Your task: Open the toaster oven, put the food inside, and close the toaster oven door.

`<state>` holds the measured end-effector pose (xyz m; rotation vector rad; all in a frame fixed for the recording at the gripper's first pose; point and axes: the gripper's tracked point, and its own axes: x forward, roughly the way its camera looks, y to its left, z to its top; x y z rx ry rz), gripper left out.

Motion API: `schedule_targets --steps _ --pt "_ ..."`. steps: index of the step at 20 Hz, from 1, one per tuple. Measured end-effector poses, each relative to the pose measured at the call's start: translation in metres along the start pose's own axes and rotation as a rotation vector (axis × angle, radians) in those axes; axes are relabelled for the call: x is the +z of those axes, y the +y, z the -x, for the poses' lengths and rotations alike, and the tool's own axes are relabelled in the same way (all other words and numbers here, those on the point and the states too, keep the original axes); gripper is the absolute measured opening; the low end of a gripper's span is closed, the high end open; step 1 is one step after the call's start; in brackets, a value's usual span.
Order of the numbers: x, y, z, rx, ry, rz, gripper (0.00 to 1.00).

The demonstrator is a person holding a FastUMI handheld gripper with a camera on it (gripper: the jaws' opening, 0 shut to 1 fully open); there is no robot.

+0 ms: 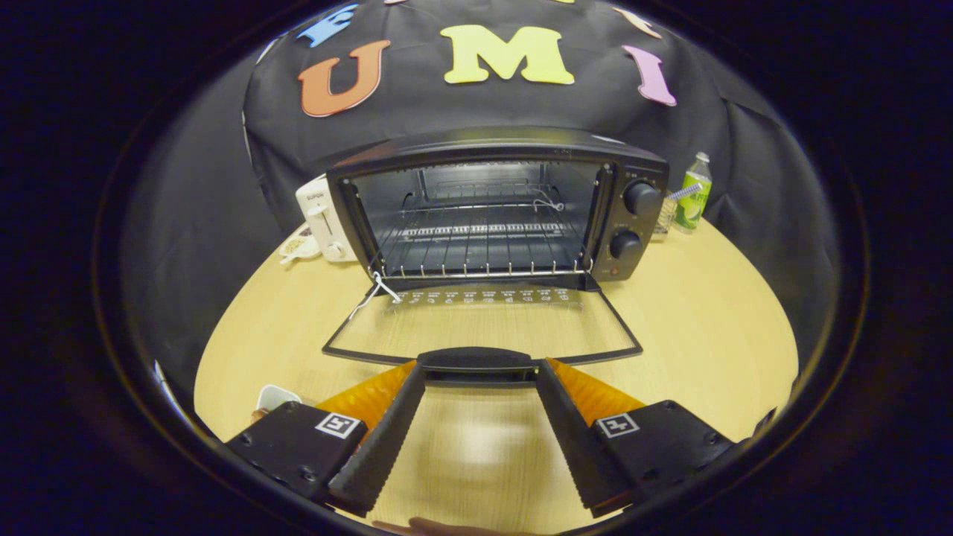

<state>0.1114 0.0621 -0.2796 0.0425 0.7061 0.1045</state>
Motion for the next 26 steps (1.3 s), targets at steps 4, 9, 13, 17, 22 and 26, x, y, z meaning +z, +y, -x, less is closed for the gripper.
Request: schedule_targets --steps 4,9,13,17,22,26 --pt "0.006 0.006 0.018 0.085 0.003 -0.085 0.96" --pt "0.001 0.038 0.051 0.253 0.083 -0.11 0.96" --pt "-0.014 0.071 0.081 0.422 0.207 -0.14 0.93" --pt "-0.041 0.105 0.105 0.56 0.345 -0.169 0.88" --pt "-0.078 0.132 0.104 0.602 0.458 -0.073 0.82" --pt "-0.088 0.14 0.098 0.605 0.5 -0.073 0.76"
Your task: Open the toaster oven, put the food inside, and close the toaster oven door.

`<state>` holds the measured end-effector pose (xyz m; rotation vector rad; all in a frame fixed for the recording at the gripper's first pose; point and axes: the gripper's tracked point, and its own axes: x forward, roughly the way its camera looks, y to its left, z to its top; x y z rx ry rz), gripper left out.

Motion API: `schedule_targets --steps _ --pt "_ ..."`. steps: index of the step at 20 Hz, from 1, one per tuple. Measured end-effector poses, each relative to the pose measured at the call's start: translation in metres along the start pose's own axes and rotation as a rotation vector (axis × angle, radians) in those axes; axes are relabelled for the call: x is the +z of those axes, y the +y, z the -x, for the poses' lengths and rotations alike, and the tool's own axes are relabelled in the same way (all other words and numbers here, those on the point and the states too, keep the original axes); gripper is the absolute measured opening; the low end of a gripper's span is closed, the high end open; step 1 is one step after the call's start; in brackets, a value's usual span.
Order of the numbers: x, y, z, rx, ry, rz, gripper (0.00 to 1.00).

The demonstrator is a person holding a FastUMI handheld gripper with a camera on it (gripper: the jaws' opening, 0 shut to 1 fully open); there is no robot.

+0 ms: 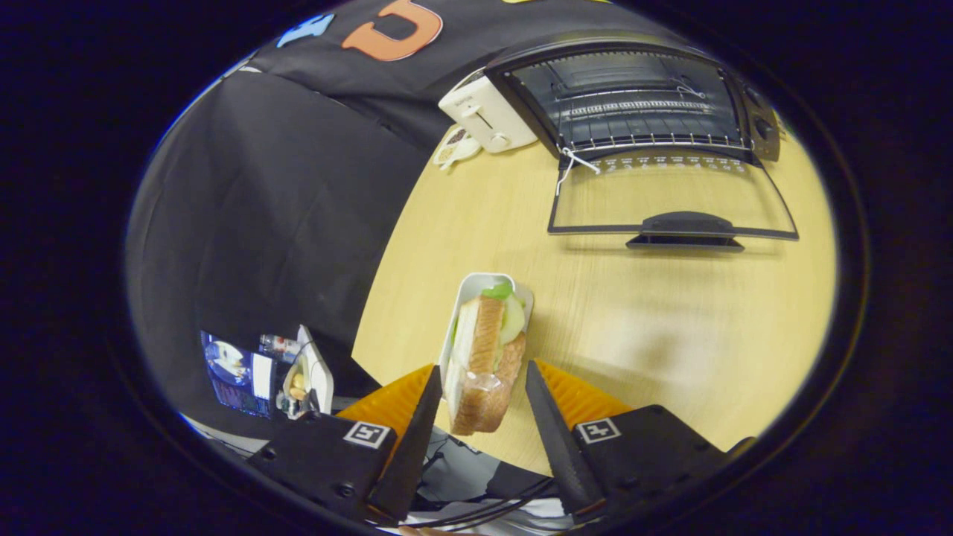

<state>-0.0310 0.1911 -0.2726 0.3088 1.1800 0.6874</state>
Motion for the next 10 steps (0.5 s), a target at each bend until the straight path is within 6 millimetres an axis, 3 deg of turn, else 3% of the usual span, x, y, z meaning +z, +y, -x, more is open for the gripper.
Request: schedule_targets --steps 4,7,10 --pt "-0.0037 0.0022 -0.0102 0.012 0.036 -0.046 0.64" --pt "-0.0041 0.0021 -0.0145 0.042 0.042 -0.077 0.49" --pt "-0.0012 0.0067 -0.0113 0.069 0.03 -0.085 0.44"
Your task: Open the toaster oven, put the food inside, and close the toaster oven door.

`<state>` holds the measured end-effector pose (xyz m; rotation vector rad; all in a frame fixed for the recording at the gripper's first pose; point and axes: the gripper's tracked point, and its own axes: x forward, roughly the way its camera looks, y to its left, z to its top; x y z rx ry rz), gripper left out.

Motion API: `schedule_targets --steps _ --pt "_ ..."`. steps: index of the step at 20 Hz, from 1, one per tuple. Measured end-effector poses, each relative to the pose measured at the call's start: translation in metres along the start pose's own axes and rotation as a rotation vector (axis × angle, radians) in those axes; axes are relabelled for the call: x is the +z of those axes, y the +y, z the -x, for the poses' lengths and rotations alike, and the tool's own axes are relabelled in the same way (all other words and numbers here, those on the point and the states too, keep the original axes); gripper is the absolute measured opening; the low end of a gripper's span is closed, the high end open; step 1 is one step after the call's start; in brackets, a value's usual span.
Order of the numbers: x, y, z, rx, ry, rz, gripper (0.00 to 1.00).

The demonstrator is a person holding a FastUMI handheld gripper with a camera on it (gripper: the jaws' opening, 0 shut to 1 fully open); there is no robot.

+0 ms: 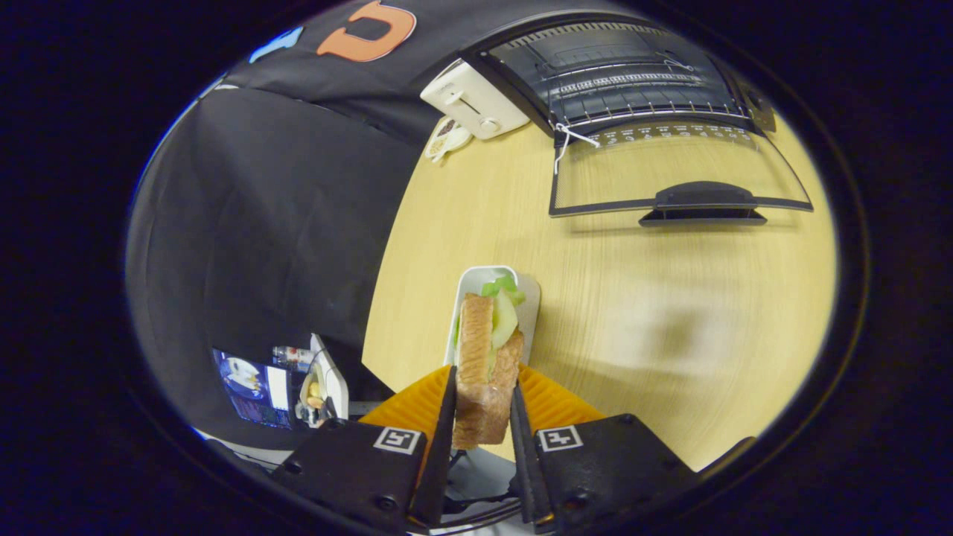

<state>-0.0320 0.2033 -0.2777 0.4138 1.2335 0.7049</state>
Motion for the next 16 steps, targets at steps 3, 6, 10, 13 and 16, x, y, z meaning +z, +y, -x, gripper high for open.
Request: schedule_targets --steps 3,6,10,13,16 --pt "0.002 0.004 0.006 0.024 -0.018 0.024 0.4" --pt "0.008 0.016 0.02 0.075 -0.06 0.052 0.4" --pt "0.023 0.033 0.033 0.146 -0.166 0.128 0.4" --pt "0.044 0.045 0.044 0.205 -0.302 0.167 0.4" --pt "0.061 0.058 0.06 0.291 -0.4 0.161 0.4"
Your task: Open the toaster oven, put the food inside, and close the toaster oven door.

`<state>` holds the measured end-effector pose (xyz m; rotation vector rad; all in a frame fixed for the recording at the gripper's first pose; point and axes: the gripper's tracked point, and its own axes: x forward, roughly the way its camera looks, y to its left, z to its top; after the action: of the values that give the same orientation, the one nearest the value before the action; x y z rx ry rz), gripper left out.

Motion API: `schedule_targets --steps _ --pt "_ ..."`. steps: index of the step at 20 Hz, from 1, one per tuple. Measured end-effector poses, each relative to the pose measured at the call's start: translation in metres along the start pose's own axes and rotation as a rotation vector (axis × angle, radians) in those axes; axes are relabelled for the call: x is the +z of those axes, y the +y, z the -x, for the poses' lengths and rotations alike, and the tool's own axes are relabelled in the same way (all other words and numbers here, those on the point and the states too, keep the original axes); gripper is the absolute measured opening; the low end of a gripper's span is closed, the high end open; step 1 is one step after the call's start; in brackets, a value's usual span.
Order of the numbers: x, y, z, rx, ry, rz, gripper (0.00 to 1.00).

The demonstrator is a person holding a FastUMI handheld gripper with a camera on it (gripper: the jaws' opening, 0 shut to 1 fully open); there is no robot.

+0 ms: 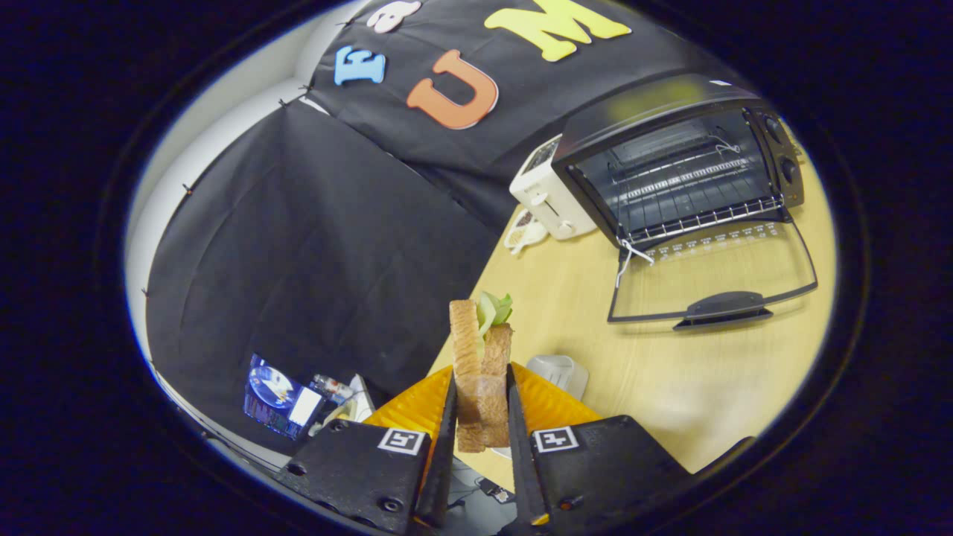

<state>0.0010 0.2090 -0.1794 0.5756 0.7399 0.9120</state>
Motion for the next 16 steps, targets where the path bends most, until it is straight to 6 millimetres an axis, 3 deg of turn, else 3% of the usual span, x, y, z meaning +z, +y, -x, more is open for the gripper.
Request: schedule_targets --steps 5,7,11,16 --pt "0.049 -0.006 0.01 0.068 -0.223 -0.134 0.39" --pt "0.065 -0.022 0.02 0.053 -0.302 -0.208 0.39" --pt "0.093 -0.063 0.019 -0.004 -0.386 -0.323 0.39" --pt "0.107 -0.119 0.007 -0.071 -0.422 -0.454 0.39"
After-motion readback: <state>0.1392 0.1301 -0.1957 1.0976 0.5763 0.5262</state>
